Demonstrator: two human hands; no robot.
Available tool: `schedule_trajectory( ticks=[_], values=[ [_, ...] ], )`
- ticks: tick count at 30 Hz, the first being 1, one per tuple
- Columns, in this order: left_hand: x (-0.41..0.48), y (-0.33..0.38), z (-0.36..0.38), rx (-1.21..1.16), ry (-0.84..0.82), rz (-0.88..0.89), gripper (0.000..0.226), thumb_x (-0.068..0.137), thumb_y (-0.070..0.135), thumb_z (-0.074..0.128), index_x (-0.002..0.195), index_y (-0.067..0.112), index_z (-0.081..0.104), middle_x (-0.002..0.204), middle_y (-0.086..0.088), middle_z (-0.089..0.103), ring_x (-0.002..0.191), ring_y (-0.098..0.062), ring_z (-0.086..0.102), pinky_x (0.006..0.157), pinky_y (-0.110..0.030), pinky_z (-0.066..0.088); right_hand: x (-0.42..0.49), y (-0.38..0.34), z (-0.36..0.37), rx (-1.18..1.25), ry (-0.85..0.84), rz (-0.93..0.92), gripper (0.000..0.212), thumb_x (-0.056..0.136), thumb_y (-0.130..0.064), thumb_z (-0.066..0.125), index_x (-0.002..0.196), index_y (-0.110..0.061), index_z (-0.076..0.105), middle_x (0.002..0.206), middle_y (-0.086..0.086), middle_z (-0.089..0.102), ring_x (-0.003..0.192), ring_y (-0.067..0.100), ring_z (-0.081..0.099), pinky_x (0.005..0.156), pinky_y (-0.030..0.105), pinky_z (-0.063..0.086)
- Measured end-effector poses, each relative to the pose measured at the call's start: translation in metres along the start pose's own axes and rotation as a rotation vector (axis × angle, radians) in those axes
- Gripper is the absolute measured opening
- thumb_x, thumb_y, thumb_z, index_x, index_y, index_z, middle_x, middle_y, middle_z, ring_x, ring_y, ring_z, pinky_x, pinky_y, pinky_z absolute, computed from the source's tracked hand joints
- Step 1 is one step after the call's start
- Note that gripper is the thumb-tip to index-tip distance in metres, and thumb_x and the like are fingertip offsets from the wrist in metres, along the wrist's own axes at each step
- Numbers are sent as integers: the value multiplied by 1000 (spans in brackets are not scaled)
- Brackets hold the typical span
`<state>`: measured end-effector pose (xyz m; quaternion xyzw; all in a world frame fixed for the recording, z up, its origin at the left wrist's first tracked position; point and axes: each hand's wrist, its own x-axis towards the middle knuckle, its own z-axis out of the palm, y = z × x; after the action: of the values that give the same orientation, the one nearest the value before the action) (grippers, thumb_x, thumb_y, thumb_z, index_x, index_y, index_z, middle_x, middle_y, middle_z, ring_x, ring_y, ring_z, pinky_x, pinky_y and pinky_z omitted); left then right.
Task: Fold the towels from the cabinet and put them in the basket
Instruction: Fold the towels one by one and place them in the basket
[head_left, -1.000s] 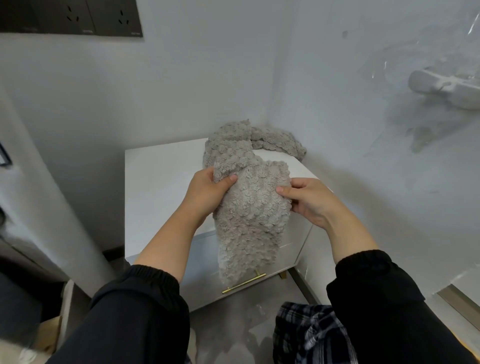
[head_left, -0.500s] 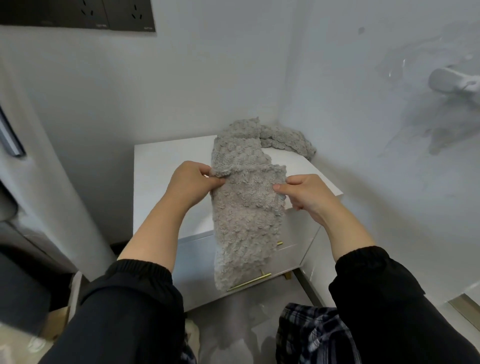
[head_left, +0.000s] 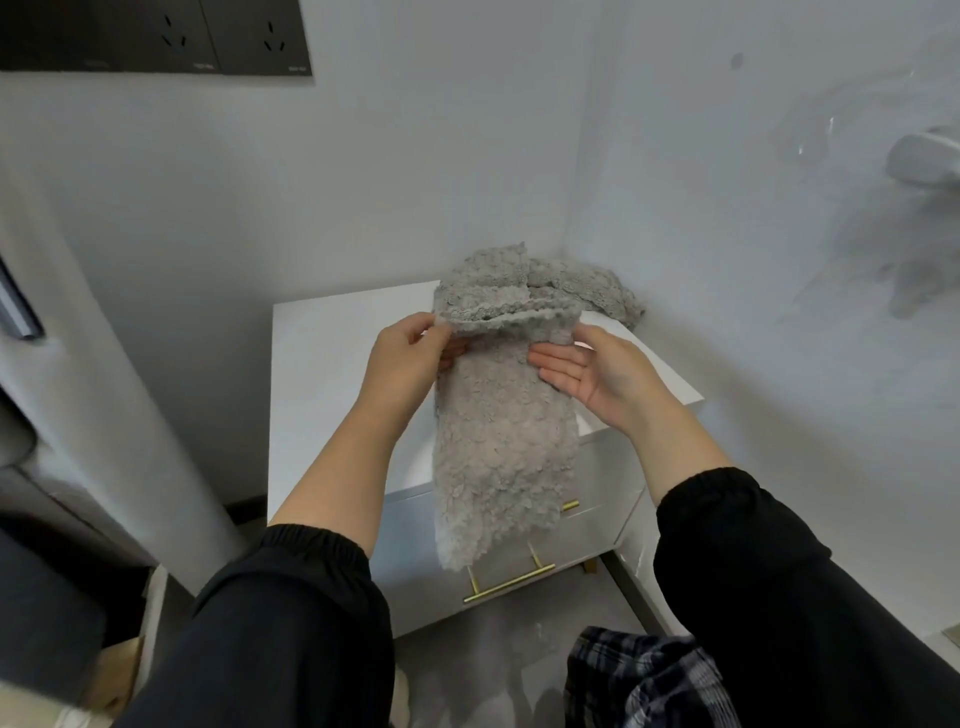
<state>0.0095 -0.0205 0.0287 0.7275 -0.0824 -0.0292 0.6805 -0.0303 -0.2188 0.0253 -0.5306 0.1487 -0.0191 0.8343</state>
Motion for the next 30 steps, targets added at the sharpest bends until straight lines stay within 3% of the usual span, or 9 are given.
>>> schedule_trajectory(
  ticks=[4,7,10,16,18,20,24,26,30],
  values=[
    [3,-3,2,-108,37,-174,33,99,31,46,83,11,67,93,-13,71,88,-22,68,79,-28,55,5,5,-9,20,56,74,32,100,-35,41,103,-7,57,93,16,68,88,27,66,80,36,54],
    [4,-8,0,-73,48,-234,27,94,27,56,76,9,65,81,-10,68,76,-19,64,75,-26,56,7,9,-14,-91,75,71,7,91,-8,57,93,-3,62,92,14,66,81,23,63,74,33,56],
    [2,-12,-3,51,-4,-238,11,85,12,67,75,9,69,76,-8,66,73,-18,61,75,-29,54,7,12,-17,-254,130,-4,16,87,8,57,80,-6,63,82,13,62,74,21,59,70,30,55],
    [2,-16,-6,416,-102,-136,18,79,5,72,67,18,69,65,-3,60,64,-17,52,70,-29,46,5,19,-16,-673,243,-180,9,88,1,62,82,-5,65,63,6,48,51,17,47,38,17,43],
    [2,-18,-4,567,-93,-86,16,77,10,74,68,21,67,69,2,59,69,-16,54,69,-26,44,5,21,-16,-909,271,-281,7,87,-3,64,87,-9,67,64,-1,49,53,11,47,42,10,36],
    [2,-20,-1,705,-62,-46,13,76,16,76,78,22,64,82,4,58,80,-16,54,69,-25,39,8,24,-17,-1100,301,-350,9,86,-7,64,92,-12,68,72,-3,53,66,10,50,55,16,36],
    [4,-22,0,801,-128,-27,56,79,18,74,130,19,51,118,-2,57,110,-22,54,84,-27,39,11,27,-19,-1204,278,-317,31,89,-14,60,120,-11,60,108,6,60,101,20,56,79,23,36],
    [5,-21,0,818,-164,-11,64,80,15,71,138,18,45,131,-4,55,120,-23,51,92,-28,39,11,24,-20,-1203,232,-309,36,88,-11,62,124,-10,59,121,9,61,114,22,55,87,23,36],
    [5,-20,0,799,-179,-17,53,79,10,72,129,11,56,123,-9,59,114,-26,54,94,-32,43,7,18,-19,-1074,188,-228,44,80,-2,71,122,-11,62,105,9,57,98,22,57,74,20,38]
  ],
)
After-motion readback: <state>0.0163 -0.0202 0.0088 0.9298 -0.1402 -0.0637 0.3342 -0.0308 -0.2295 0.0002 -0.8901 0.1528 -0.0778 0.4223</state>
